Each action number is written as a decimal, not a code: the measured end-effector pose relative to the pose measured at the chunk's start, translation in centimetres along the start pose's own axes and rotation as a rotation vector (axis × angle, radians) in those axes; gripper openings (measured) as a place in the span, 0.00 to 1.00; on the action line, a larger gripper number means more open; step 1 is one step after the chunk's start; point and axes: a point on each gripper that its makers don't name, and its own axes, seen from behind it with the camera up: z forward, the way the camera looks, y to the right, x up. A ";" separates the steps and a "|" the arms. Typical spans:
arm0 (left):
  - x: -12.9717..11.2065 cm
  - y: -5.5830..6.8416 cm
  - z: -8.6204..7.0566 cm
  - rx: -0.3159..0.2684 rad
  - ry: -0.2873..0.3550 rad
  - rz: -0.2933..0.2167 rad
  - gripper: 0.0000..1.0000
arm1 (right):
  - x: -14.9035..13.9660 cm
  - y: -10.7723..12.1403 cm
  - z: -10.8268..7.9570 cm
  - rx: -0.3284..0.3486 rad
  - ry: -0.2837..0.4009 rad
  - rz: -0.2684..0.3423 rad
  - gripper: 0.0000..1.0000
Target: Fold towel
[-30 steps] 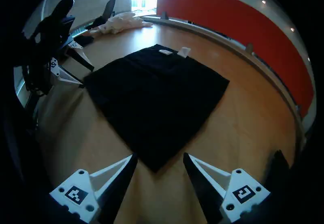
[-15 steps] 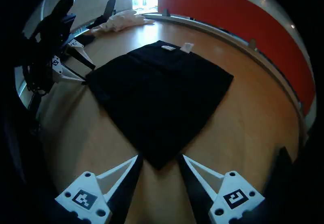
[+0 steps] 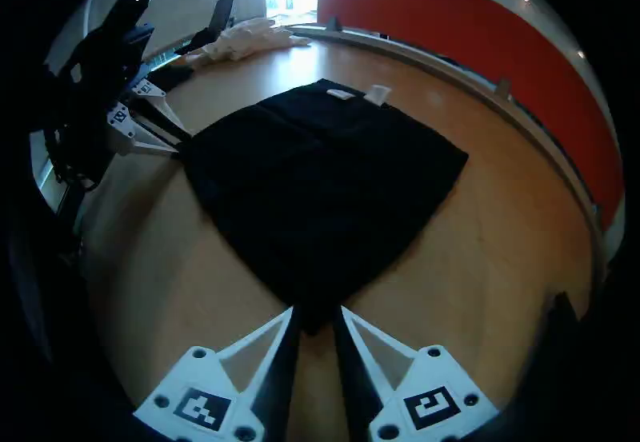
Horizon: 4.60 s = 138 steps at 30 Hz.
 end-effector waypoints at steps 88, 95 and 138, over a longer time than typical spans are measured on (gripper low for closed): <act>9.4 2.0 -14.0 0.002 0.106 -0.131 0.10 | 10.4 -0.6 -15.4 -0.079 0.159 -0.020 0.17; 9.3 2.1 -13.3 -0.001 0.095 -0.134 0.10 | 10.2 -0.3 -14.9 -0.078 0.143 -0.030 0.17; 7.9 -0.4 -2.9 0.018 -0.028 -0.166 0.10 | 6.2 5.1 -4.9 -0.034 0.001 0.070 0.17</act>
